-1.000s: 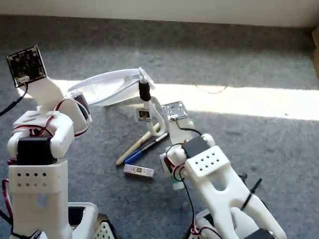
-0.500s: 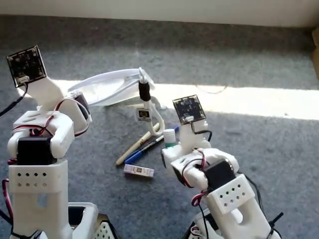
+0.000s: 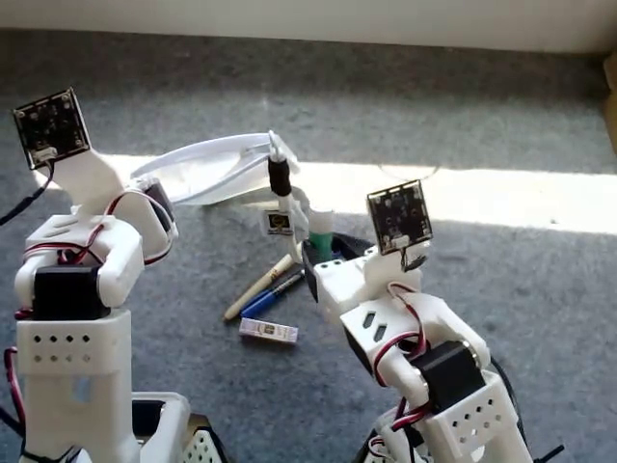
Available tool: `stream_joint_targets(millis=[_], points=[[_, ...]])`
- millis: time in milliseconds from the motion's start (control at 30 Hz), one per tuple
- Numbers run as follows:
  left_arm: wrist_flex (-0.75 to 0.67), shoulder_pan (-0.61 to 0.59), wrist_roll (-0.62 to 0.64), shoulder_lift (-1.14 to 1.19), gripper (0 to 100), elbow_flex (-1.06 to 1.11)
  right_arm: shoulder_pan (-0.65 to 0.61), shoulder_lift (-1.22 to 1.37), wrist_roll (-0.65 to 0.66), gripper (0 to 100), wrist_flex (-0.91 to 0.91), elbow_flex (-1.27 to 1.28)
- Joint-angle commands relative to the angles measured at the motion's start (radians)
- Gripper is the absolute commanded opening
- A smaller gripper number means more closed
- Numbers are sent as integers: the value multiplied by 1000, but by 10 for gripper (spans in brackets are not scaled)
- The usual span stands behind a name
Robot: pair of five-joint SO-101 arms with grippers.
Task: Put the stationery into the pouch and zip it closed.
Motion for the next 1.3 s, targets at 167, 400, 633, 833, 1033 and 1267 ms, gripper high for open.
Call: stream_joint_targets(millis=[167, 400, 633, 833, 1033, 1267], points=[[-3, -8, 5, 16, 7, 24, -48, -24, 17, 5, -308, -59], [-3, -8, 5, 16, 7, 24, -179, -21, 187, 5, -621, -38], [-3, -10, 5, 15, 7, 24, -229, -21, 192, 5, -885, 24], [-3, -10, 5, 15, 7, 24, -248, -21, 192, 5, -1056, 108], [-3, -10, 5, 15, 7, 24, -248, 36, 192, 5, -1155, 143], [-2, -12, 5, 15, 7, 24, -243, 300, 192, 5, -1297, 94]])
